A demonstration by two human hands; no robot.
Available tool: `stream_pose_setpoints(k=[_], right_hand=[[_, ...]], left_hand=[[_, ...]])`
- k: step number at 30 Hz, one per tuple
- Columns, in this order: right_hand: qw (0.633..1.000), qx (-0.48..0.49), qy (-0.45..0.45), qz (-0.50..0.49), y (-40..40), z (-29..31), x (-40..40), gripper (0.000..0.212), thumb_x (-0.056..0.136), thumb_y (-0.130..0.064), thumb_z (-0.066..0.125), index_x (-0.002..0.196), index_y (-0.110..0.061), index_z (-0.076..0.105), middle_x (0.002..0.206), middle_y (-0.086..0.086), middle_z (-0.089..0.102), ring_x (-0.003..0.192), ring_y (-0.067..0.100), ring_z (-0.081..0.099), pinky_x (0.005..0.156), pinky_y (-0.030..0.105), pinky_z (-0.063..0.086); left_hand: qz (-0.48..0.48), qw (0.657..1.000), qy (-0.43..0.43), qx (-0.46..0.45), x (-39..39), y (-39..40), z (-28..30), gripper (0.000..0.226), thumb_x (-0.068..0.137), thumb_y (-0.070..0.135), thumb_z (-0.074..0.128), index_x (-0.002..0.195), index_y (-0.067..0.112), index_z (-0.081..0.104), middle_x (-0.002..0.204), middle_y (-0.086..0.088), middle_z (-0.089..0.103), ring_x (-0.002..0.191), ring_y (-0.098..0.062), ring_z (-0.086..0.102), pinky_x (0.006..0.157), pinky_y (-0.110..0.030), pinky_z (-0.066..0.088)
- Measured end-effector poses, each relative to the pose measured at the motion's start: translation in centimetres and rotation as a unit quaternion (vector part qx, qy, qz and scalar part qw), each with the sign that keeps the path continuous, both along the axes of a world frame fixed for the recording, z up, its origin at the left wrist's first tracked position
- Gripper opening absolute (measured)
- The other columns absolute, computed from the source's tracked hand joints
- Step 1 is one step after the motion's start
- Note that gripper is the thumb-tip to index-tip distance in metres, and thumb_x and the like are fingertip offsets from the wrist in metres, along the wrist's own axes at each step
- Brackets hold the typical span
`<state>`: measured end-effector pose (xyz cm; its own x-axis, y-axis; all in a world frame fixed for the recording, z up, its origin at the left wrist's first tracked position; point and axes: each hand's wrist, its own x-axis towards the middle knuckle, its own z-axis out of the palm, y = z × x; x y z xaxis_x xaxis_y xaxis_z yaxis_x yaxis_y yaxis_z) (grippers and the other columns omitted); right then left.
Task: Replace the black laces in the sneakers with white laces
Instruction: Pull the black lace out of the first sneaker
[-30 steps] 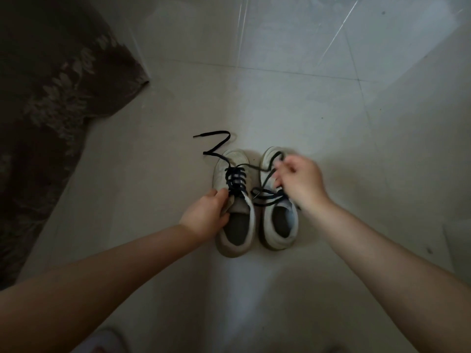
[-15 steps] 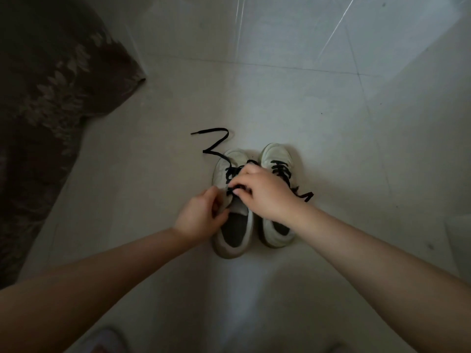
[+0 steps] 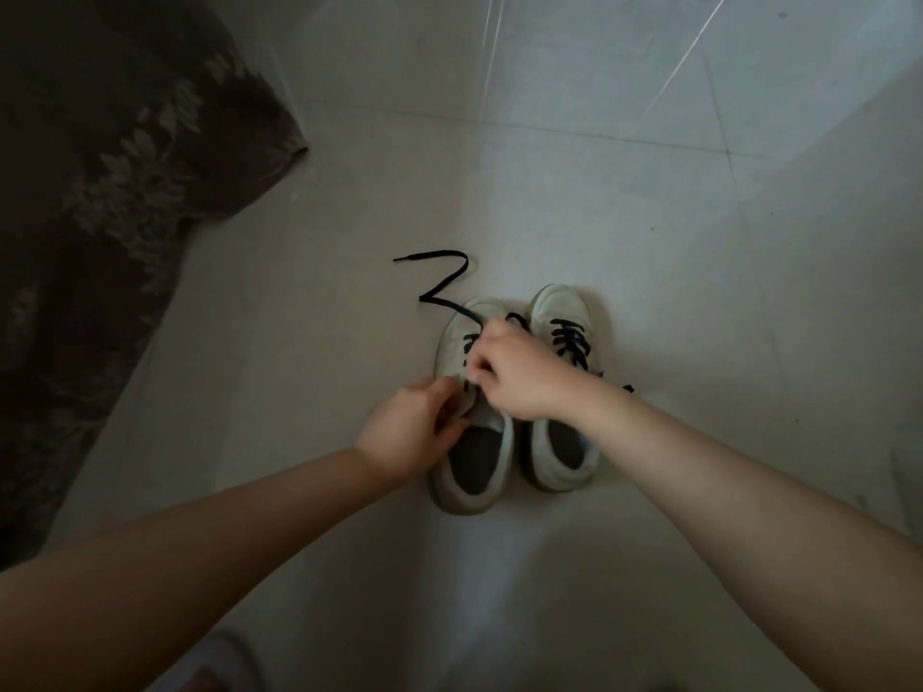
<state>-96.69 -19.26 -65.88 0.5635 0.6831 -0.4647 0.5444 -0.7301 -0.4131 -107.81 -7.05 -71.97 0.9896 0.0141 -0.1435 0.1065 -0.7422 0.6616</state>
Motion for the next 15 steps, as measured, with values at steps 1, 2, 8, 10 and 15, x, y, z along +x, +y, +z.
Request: stream_pose_setpoints(k=[1, 2, 8, 10, 15], right_hand=[[0.996, 0.017, 0.065, -0.053, -0.5, 0.4, 0.6, 0.009, 0.093, -0.019, 0.054, 0.093, -0.018, 0.063, 0.104, -0.002, 0.043, 0.104, 0.017, 0.049, 0.097, 0.029, 0.038], [0.99, 0.029, 0.109, -0.084, -1.1, 0.7, 1.0, 0.01, 0.093, -0.02, 0.056, 0.094, -0.017, 0.065, 0.101, -0.005, 0.045, 0.1, 0.014, 0.05, 0.096, 0.027, 0.038], [0.994, 0.012, 0.087, -0.065, -2.1, -0.2, 0.6, 0.021, 0.089, -0.03, 0.058, 0.077, -0.014, 0.065, 0.092, -0.009, 0.044, 0.092, 0.011, 0.051, 0.088, 0.028, 0.04], [0.999, 0.017, 0.007, -0.032, -1.4, -0.3, 0.1, 0.026, 0.087, -0.042, 0.061, 0.086, -0.017, 0.067, 0.101, -0.006, 0.046, 0.095, 0.011, 0.05, 0.085, 0.03, 0.043], [0.994, -0.017, -0.085, 0.06, 0.0, -0.1, -0.8, 0.015, 0.086, -0.03, 0.059, 0.094, -0.019, 0.065, 0.104, 0.0, 0.053, 0.102, 0.021, 0.052, 0.081, 0.034, 0.046]], left_hand=[[-0.005, 1.0, -0.003, 0.004, 0.0, 0.0, 0.1, 0.019, 0.083, 0.025, 0.064, 0.093, 0.011, 0.055, 0.087, -0.007, 0.057, 0.077, -0.03, 0.058, 0.062, -0.035, 0.045], [-0.011, 1.0, -0.007, 0.006, 0.0, -0.1, 0.1, 0.02, 0.084, 0.025, 0.063, 0.095, 0.01, 0.055, 0.089, -0.007, 0.057, 0.078, -0.03, 0.058, 0.063, -0.035, 0.045], [-0.027, 0.999, -0.022, 0.012, -0.7, -0.3, -0.1, 0.027, 0.086, 0.032, 0.055, 0.094, 0.007, 0.055, 0.091, -0.013, 0.058, 0.08, -0.037, 0.059, 0.063, -0.04, 0.046], [-0.031, 0.999, -0.027, 0.025, -0.8, -0.3, 0.0, 0.026, 0.087, 0.03, 0.058, 0.095, 0.006, 0.056, 0.092, -0.013, 0.059, 0.08, -0.036, 0.059, 0.063, -0.038, 0.043], [-0.031, 0.998, -0.044, 0.02, -0.9, 0.0, 0.2, 0.024, 0.079, 0.024, 0.073, 0.093, 0.008, 0.062, 0.081, -0.01, 0.062, 0.068, -0.032, 0.062, 0.056, -0.025, 0.037]])
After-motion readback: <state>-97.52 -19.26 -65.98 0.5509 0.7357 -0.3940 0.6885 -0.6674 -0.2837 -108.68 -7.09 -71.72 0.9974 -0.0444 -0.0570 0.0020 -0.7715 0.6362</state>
